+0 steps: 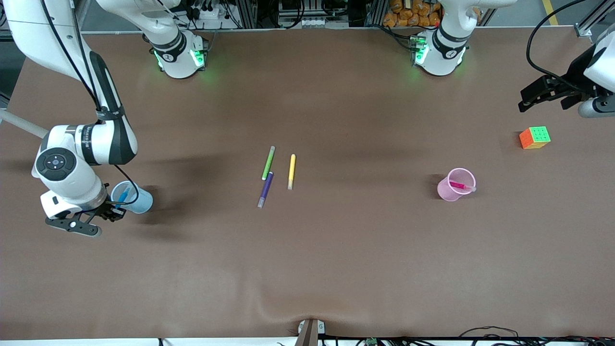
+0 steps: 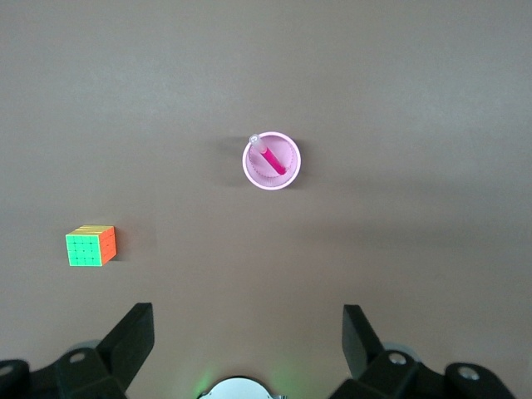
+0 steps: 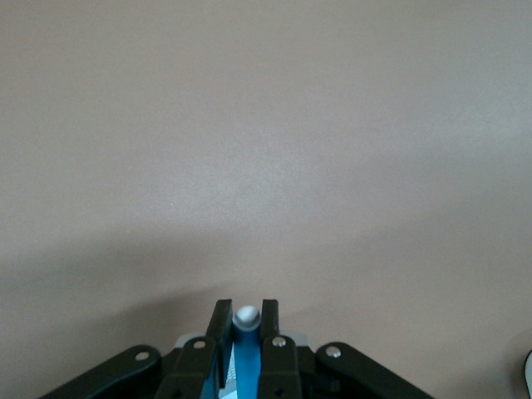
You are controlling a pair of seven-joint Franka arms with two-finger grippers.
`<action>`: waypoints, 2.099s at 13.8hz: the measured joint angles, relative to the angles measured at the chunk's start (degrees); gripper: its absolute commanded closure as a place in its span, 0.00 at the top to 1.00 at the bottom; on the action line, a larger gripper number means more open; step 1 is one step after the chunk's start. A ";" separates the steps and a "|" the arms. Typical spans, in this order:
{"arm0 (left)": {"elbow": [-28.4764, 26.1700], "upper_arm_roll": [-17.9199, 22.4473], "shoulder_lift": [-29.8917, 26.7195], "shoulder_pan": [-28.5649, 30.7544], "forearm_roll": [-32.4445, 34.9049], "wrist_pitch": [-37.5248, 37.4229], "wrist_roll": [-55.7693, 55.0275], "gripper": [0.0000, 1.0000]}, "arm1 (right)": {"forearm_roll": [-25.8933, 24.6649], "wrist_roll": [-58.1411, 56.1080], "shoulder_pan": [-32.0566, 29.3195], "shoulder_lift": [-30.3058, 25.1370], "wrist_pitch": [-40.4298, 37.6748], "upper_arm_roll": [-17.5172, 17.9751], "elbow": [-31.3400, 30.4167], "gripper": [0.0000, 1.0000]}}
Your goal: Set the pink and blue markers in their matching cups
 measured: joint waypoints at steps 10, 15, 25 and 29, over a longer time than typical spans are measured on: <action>1.16 -1.66 0.00 -0.17 -0.05 0.05 0.27 1.00 | -0.08 -0.05 -0.17 -0.75 0.09 -0.08 -0.75 1.00; 1.25 -1.65 0.00 -0.17 -0.05 0.05 0.27 1.00 | -0.11 -0.29 -0.87 -0.99 -7.26 0.01 4.02 1.00; 1.59 -1.61 0.00 -0.16 -0.05 0.03 0.27 1.00 | 23.36 -1.90 -2.34 -1.16 -44.41 1.69 31.32 1.00; 1.59 -1.62 0.00 -0.16 -0.05 0.03 0.27 1.00 | 23.44 -1.92 -2.35 -1.46 -55.19 2.15 39.37 1.00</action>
